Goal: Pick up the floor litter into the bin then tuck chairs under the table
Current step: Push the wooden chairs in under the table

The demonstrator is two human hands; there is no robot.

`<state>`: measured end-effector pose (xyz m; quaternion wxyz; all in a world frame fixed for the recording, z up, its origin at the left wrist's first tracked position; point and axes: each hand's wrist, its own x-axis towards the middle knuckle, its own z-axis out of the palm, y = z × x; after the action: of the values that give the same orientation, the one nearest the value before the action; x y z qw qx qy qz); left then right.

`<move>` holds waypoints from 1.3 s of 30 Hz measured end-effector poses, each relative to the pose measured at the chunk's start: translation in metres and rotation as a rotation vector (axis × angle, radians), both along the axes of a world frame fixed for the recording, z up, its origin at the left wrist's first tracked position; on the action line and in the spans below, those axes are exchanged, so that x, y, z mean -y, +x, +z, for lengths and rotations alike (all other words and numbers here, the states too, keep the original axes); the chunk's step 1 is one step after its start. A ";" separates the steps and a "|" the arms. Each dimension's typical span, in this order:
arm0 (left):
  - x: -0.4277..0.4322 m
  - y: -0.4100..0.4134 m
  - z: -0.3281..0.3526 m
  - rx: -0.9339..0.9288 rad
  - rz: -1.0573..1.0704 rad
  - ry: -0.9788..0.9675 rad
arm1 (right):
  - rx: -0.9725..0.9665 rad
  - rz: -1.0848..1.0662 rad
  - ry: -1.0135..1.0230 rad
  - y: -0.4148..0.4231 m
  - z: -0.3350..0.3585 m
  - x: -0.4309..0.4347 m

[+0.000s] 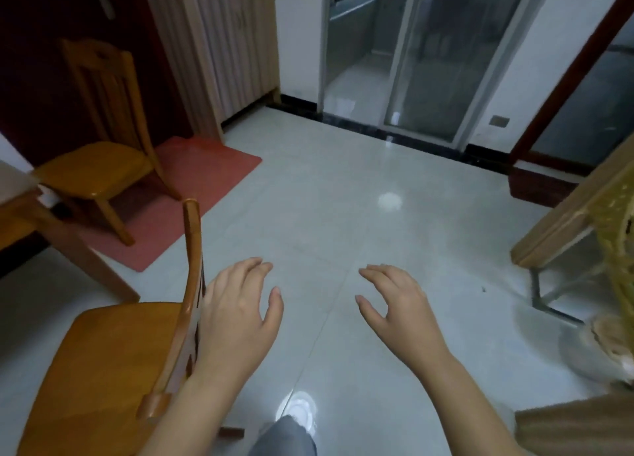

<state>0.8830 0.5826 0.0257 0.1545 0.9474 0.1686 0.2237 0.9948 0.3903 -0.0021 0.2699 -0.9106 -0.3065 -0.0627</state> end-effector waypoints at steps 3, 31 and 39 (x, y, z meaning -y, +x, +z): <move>-0.024 0.029 -0.005 0.029 0.101 -0.029 | -0.007 0.092 -0.029 0.039 -0.002 -0.029; -0.038 0.096 -0.063 -0.018 1.414 -0.229 | 0.032 1.506 -0.076 0.179 -0.026 -0.302; -0.030 0.082 -0.094 -0.025 1.506 -0.229 | 0.062 1.758 -0.195 0.134 -0.050 -0.328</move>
<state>0.9654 0.6130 -0.0684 0.0556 0.5570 0.7934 0.2392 1.1292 0.7181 -0.0523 0.1333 -0.3625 -0.9067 0.1693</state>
